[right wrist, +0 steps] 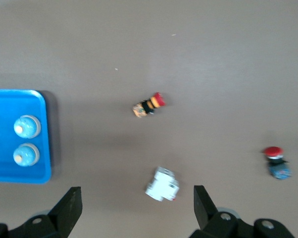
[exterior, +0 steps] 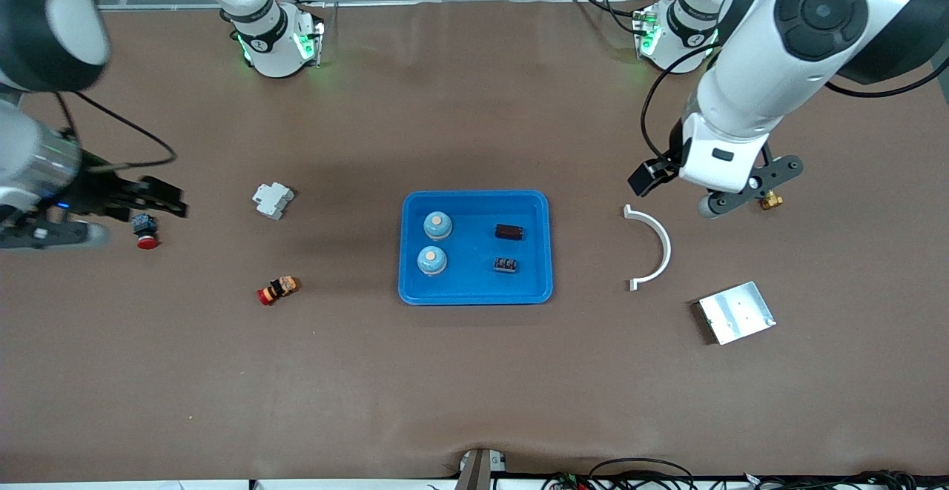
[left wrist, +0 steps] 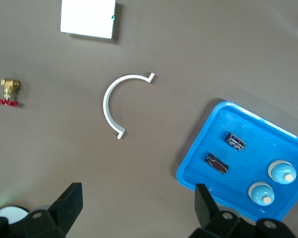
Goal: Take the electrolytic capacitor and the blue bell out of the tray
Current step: 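Move the right gripper and the left gripper toward the blue tray, then grasp a blue bell with the right gripper while the left gripper grasps a capacitor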
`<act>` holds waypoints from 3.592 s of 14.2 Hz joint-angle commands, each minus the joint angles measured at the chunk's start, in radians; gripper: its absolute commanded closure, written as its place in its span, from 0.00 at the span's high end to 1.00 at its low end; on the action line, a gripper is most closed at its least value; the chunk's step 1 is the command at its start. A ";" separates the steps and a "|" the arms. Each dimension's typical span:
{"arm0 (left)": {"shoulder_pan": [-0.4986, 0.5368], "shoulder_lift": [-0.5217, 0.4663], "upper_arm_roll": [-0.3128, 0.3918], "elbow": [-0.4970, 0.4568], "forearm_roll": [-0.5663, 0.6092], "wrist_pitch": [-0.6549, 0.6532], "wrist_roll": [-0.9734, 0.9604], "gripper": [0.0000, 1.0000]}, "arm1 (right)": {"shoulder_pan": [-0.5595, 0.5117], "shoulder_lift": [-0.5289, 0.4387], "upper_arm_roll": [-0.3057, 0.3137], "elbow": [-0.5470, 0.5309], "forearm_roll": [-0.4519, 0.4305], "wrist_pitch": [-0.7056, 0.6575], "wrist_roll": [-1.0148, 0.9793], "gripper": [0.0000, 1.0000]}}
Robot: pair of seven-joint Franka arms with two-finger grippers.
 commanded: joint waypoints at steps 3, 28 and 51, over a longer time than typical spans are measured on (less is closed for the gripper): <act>-0.021 0.029 -0.006 -0.011 0.014 0.059 -0.191 1.00 | 0.214 0.073 -0.009 -0.028 -0.053 0.066 0.349 1.00; -0.180 0.356 0.001 -0.035 0.026 0.426 -0.810 1.00 | 0.609 0.484 -0.010 -0.047 -0.101 0.499 0.701 1.00; -0.357 0.621 0.102 0.095 0.100 0.615 -1.282 1.00 | 0.576 0.478 -0.007 -0.119 -0.086 0.607 0.695 0.31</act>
